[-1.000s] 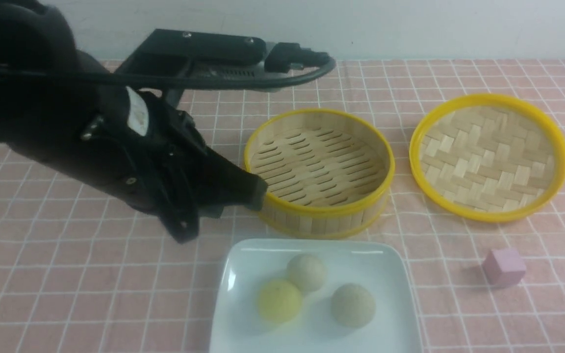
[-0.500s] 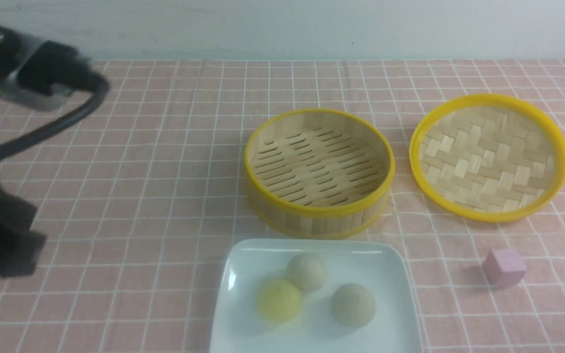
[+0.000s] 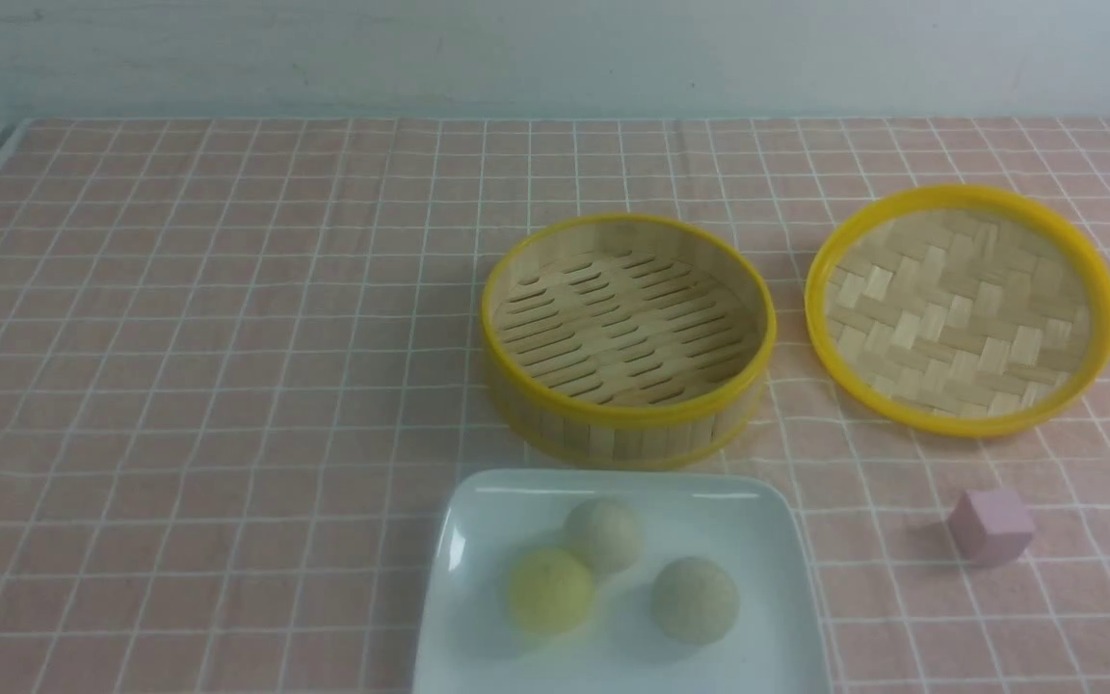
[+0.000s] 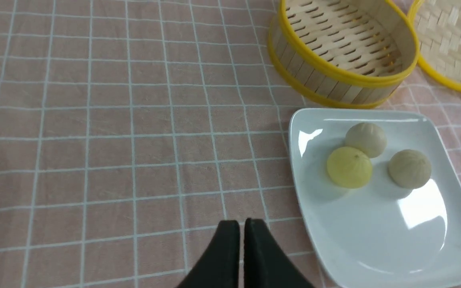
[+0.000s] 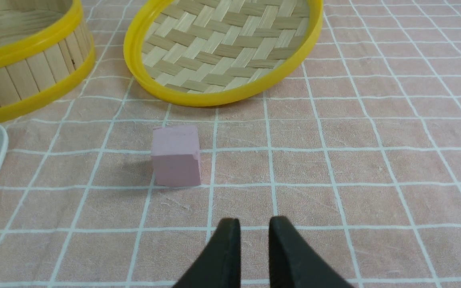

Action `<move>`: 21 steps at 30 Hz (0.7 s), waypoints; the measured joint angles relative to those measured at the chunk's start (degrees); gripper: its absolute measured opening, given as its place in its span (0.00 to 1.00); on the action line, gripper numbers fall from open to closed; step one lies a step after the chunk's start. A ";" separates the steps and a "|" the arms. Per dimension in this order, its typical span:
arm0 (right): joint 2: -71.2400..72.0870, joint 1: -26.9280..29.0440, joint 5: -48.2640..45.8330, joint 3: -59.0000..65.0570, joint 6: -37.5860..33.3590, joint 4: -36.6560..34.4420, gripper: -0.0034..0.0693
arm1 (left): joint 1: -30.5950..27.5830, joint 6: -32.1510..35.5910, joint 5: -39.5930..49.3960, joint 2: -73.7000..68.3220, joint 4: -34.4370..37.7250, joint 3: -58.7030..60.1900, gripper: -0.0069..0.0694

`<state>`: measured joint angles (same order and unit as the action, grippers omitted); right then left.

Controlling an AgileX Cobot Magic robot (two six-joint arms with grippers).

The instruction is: Put the steamed buns into the plate on the pink tablecloth.

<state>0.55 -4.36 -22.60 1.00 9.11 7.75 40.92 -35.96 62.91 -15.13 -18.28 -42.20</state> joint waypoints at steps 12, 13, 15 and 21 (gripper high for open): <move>0.00 0.18 -0.05 0.00 0.00 0.00 0.21 | 0.00 -8.76 -37.98 1.64 -0.32 17.92 0.16; 0.00 0.18 -0.05 0.00 0.00 0.00 0.21 | 0.00 -8.76 -37.98 1.64 -0.30 17.92 0.16; 0.00 0.18 -0.05 0.00 0.00 0.00 0.21 | 0.00 -8.93 -38.44 1.64 -0.88 19.41 0.16; 0.00 0.18 -0.05 0.00 -0.17 0.00 0.22 | 0.00 -9.04 -36.31 1.64 -1.07 20.19 0.16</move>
<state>0.55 -4.18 -22.65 1.00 8.94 7.75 40.92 -45.00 26.60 -13.49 -19.35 -22.01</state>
